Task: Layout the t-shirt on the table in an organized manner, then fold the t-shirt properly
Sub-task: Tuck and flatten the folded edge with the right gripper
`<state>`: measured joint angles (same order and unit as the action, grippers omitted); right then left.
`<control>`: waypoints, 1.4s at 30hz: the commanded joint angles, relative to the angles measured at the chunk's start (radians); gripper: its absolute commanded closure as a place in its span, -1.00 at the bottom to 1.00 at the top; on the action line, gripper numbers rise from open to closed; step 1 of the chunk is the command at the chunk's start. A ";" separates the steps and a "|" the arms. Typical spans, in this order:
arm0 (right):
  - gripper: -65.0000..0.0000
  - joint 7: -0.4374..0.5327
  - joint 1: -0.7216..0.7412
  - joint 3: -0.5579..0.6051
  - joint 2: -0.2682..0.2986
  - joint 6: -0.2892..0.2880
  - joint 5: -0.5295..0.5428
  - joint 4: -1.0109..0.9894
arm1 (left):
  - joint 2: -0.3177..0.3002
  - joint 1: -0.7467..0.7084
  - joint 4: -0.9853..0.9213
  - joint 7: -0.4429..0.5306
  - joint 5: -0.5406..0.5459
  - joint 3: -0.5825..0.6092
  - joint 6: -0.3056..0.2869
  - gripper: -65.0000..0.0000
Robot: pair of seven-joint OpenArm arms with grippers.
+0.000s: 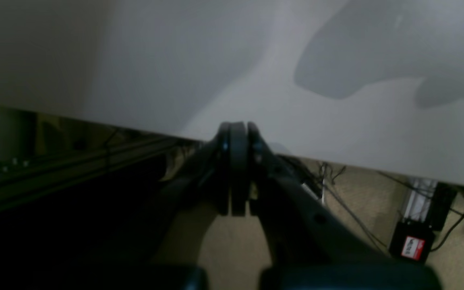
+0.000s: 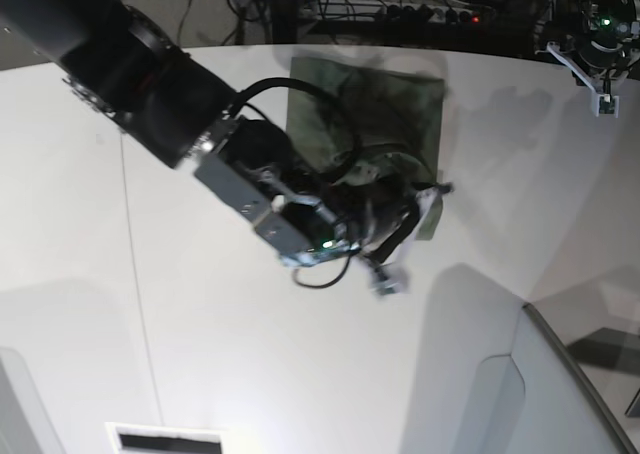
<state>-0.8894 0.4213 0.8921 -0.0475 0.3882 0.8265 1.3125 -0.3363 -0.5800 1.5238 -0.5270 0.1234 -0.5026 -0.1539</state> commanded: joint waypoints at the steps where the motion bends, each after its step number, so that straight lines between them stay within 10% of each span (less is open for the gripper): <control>1: 1.00 0.002 -0.008 -0.026 0.028 0.044 -0.012 0.032 | -0.017 -0.004 0.013 0.014 -0.003 -0.008 0.010 1.00; 10: 1.00 0.008 -0.103 -0.069 0.153 0.078 -0.017 0.051 | -0.014 -0.004 0.019 0.014 -0.003 -0.008 0.010 1.00; 20: 1.00 0.006 -0.172 -0.061 0.154 0.078 -0.016 0.052 | -0.014 -0.004 0.019 0.014 -0.003 -0.008 0.010 1.00; 42: 1.00 0.008 -0.068 0.359 -0.062 0.074 -0.019 -0.047 | -0.017 0.061 0.013 0.014 -0.004 0.002 0.010 1.00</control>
<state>-0.8867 0.3344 1.2572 -0.0937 0.4713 0.8070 1.2507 -0.3355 -0.5186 1.5230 -0.5323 0.1211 -0.4953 -0.1539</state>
